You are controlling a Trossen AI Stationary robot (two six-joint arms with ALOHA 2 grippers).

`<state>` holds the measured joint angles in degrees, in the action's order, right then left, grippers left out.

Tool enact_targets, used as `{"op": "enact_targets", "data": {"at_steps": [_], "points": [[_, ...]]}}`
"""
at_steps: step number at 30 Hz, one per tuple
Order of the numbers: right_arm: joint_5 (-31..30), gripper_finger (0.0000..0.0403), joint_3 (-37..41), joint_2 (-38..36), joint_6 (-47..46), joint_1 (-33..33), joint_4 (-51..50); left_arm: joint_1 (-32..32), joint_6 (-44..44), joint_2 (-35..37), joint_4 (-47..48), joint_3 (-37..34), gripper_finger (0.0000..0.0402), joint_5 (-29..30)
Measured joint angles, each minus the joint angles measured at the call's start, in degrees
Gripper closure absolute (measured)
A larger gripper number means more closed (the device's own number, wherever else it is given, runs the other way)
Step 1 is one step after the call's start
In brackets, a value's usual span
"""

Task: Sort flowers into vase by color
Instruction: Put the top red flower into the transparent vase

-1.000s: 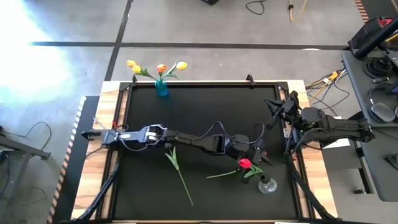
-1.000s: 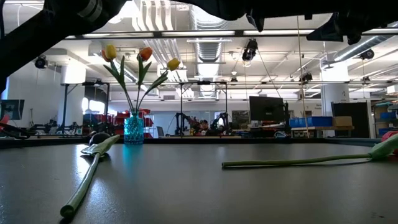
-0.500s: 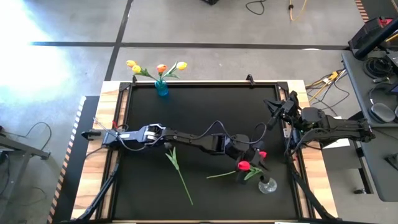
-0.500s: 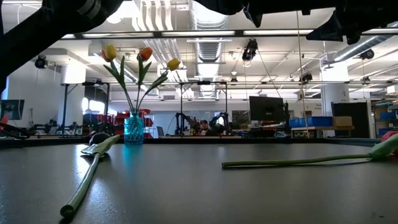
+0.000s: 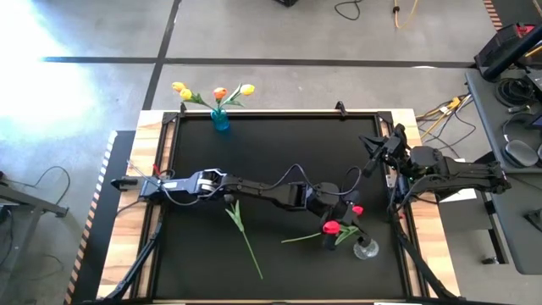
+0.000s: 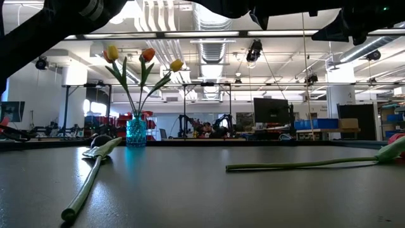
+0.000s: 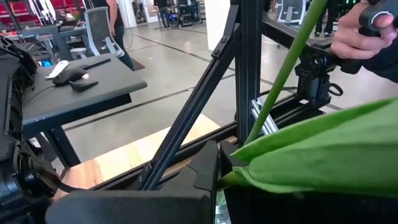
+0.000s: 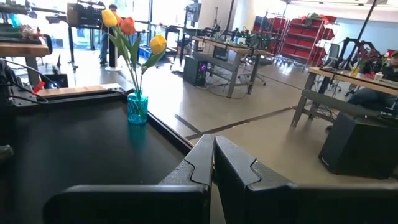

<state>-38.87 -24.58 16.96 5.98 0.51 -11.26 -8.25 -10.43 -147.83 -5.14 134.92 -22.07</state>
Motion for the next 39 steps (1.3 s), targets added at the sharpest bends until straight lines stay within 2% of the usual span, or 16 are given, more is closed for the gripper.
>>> {"op": "enact_targets", "data": {"at_steps": [7, 10, 16, 22, 27, 29, 33, 36, 39], "points": [[0.03, 0.0394, 0.0, 0.01, -0.38, 0.0, 0.05, -0.04, 1.3, 0.0, -0.38, -0.03, 0.0401, 4.67], [0.46, 0.0394, 0.0, 0.19, -0.94, 0.01, 0.06, -0.04, 1.46, 0.0, -0.41, -0.31, 0.0393, 4.66], [0.76, 0.0392, -1.08, 2.31, -4.92, -0.08, -2.45, -0.02, 0.78, -0.02, 0.59, -0.33, 0.0336, 4.61], [5.03, 0.0358, -8.02, 6.47, -16.06, -2.49, -18.46, 0.05, 0.41, -0.04, 1.26, -0.33, 0.0278, 4.61], [5.38, 0.0321, -12.2, 9.79, -27.5, -8.78, -32.65, 0.29, -0.09, -0.04, 1.41, -0.33, 0.0272, 4.59], [4.33, 0.0317, -12.24, 10.17, -30.35, -12.71, -34.09, 0.46, -0.23, -0.04, 1.46, -0.33, 0.0278, 4.59], [-0.45, 0.0339, -12.3, 10.11, -35.13, -21.44, -37.05, 0.95, -0.25, -0.04, 1.48, -0.33, 0.029, 4.59], [-5.56, 0.0366, -12.76, 10.46, -42.08, -27.35, -41.83, 1.29, -0.24, -0.04, 1.53, -0.33, 0.0298, 4.58], [-6.73, 0.0385, -13.53, 12.29, -50.35, -31.46, -47.24, 1.47, -0.24, -0.04, 1.77, -0.33, 0.0304, 4.57]]}}
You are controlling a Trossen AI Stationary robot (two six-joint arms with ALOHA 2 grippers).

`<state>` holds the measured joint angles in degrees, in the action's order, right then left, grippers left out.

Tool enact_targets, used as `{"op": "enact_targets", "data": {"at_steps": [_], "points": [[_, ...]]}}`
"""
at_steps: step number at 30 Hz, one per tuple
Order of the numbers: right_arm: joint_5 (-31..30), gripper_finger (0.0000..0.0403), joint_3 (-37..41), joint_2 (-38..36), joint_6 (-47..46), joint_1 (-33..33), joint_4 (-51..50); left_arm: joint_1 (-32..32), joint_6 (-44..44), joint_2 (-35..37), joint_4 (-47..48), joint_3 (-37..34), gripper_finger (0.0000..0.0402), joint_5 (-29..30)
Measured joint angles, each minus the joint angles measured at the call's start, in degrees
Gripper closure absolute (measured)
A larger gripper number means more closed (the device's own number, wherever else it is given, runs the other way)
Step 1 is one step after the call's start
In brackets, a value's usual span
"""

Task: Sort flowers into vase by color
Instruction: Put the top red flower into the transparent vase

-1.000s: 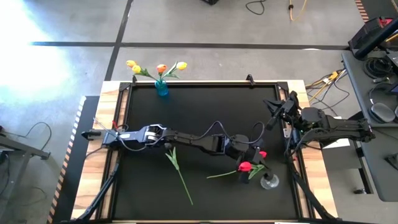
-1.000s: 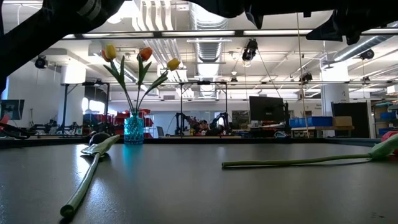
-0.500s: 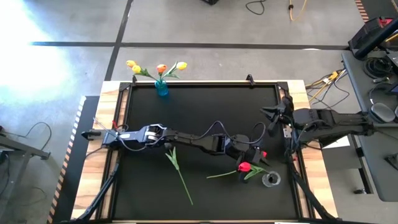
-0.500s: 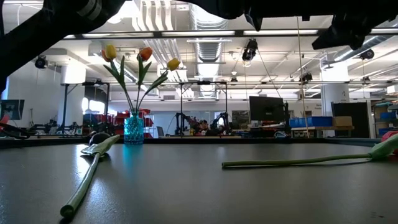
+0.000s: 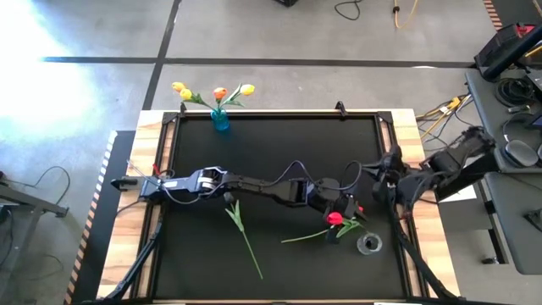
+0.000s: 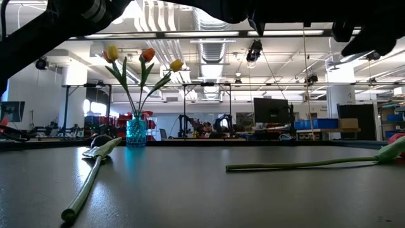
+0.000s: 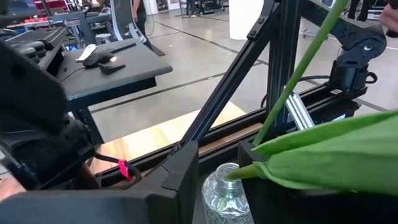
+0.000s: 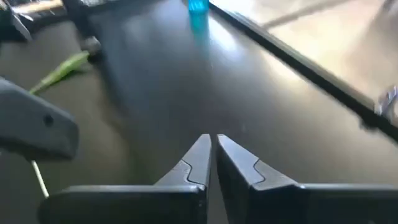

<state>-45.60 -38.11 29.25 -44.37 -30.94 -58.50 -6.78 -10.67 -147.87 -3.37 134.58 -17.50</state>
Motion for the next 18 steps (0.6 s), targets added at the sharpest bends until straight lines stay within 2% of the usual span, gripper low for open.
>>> {"op": "enact_targets", "data": {"at_steps": [4, 8, 11, 14, 18], "points": [[2.24, 0.0389, -3.27, 5.9, -13.46, -2.62, -9.8, 0.15, -0.23, 0.04, 0.04, 0.0, 0.0306, 0.0], [9.35, 0.039, -7.89, 13.51, -24.09, -4.49, -18.91, 0.19, -0.42, 0.07, 0.04, 0.0, 0.0306, 0.0], [14.42, 0.039, -10.81, 18.19, -28.94, -7.45, -21.56, 0.22, -0.42, 0.07, 0.04, 0.0, 0.0306, 0.02], [16.43, 0.039, -13.36, 21.59, -33.54, -12.76, -21.72, 0.24, -0.43, 0.08, 0.06, 0.0, 0.0306, 0.02], [15.87, 0.039, -16.83, 25.96, -41.76, -22.73, -22.78, 0.28, -0.44, 0.15, 0.17, 0.0, 0.0306, 0.02]]}}
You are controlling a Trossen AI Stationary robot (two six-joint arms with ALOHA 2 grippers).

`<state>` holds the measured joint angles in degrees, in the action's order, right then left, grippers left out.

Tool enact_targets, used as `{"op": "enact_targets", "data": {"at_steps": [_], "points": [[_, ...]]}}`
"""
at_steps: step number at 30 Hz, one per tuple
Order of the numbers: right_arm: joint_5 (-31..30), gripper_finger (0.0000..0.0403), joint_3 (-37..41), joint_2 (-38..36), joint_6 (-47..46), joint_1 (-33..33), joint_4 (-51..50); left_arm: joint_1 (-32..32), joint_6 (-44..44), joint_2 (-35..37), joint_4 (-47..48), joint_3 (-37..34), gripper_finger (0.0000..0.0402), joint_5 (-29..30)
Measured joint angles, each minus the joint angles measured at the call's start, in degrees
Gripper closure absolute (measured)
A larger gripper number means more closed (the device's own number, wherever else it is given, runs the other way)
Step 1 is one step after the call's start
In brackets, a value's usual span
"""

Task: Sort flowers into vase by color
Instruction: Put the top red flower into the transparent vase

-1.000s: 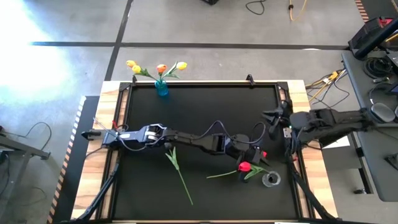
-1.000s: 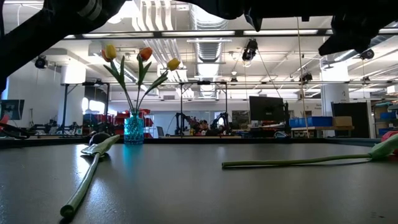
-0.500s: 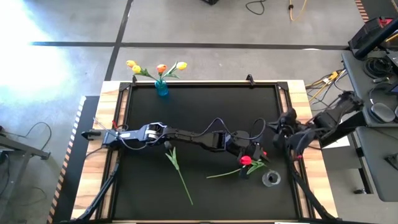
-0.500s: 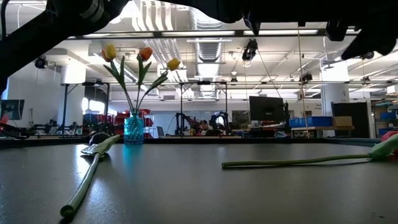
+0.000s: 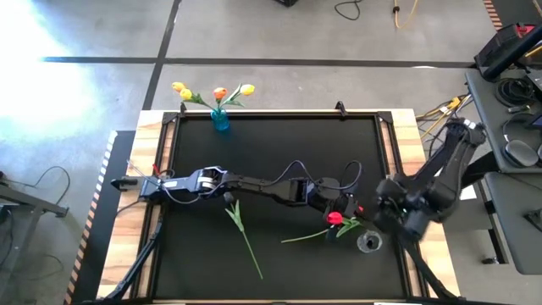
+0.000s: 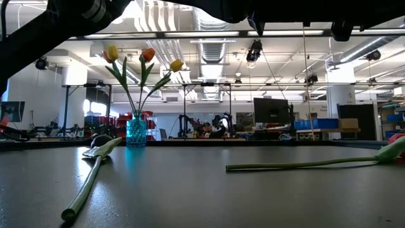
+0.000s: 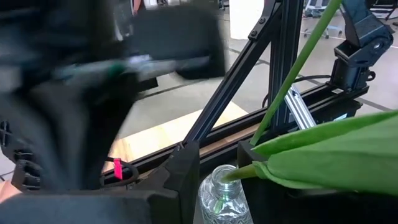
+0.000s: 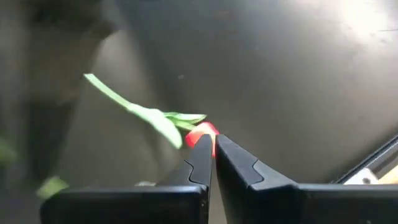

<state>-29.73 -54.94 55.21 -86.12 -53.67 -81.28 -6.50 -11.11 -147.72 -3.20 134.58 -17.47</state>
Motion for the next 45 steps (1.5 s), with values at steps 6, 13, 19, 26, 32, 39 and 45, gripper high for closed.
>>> {"op": "enact_targets", "data": {"at_steps": [6, 13, 19, 26, 32, 39, 45], "points": [[-2.62, 0.039, -4.85, 8.73, -15.27, -15.43, -4.01, 0.02, 0.0, 0.02, 0.01, 0.0, 0.0306, 0.01], [-10.89, 0.0375, -7.85, 17.22, -19.83, -20.6, -5.41, 0.04, 0.0, 0.02, 0.04, 0.3, 0.0306, 0.36], [-14.41, 0.0306, -9.17, 18.77, -19.81, -19.56, -4.91, 0.09, 0.02, 0.09, -0.17, 0.33, 0.0306, 0.54], [-16.41, 0.0272, -9.94, 18.42, -19.06, -18.88, -2.17, 0.2, 0.02, 0.09, -0.47, 0.33, 0.0306, 2.02], [-15.17, 0.0297, -7.74, 18.94, -18.86, -16.38, -0.21, 0.24, 0.21, 0.09, -0.94, 0.37, 0.0306, 2.07], [-14.82, 0.0329, -7.34, 19.9, -17.37, -14.9, -0.5, 0.24, 0.63, 0.09, -1.14, 0.37, 0.0306, 2.05], [-14.84, 0.0388, -7.34, 19.9, -16.75, -14.9, -1.01, 0.28, 1.52, 0.09, -0.99, 0.37, 0.0306, 2.09]]}}
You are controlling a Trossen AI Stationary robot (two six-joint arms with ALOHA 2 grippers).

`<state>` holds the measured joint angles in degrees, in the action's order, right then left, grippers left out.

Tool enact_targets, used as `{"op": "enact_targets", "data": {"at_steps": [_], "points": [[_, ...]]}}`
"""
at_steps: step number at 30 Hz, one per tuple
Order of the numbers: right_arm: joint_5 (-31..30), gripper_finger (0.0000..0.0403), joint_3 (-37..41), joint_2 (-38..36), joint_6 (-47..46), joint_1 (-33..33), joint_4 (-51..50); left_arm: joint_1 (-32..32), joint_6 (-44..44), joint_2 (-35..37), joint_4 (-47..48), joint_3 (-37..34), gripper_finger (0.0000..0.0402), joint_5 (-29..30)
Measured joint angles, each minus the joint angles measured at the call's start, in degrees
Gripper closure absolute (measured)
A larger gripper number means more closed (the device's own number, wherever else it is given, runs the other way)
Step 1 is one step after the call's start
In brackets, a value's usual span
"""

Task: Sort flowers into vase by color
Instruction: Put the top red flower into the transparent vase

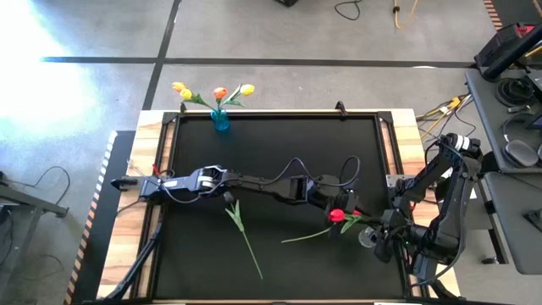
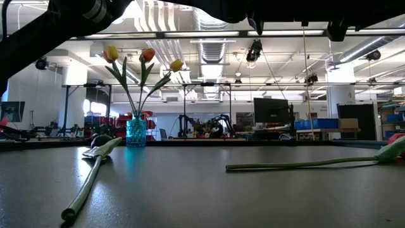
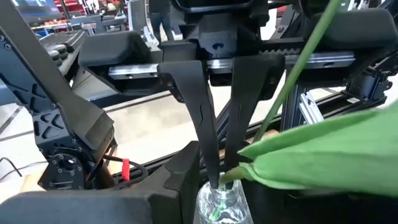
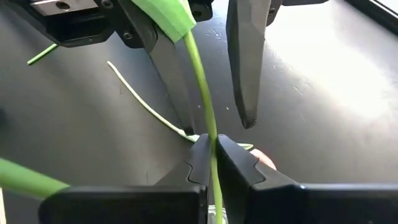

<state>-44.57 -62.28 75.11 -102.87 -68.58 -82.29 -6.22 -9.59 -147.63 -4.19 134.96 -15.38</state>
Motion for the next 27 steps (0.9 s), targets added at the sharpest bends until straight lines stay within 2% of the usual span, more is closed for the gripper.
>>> {"op": "enact_targets", "data": {"at_steps": [5, 16, 27], "points": [[0.04, 0.0391, 0.02, 0.02, -0.73, 0.0, -0.65, 0.0, -0.32, 0.04, 1.55, 0.02, 0.0288, -0.03], [2.34, 0.0392, 0.15, 2.46, -4.71, -0.16, -1.67, 0.0, -1.71, 0.22, 3.21, 0.0, 0.0208, -0.07], [2.53, 0.0392, -0.02, 7.45, -14.63, -3.81, -4.87, 0.07, -1.83, 0.22, 0.84, -1.61, 0.0208, -0.08]]}}
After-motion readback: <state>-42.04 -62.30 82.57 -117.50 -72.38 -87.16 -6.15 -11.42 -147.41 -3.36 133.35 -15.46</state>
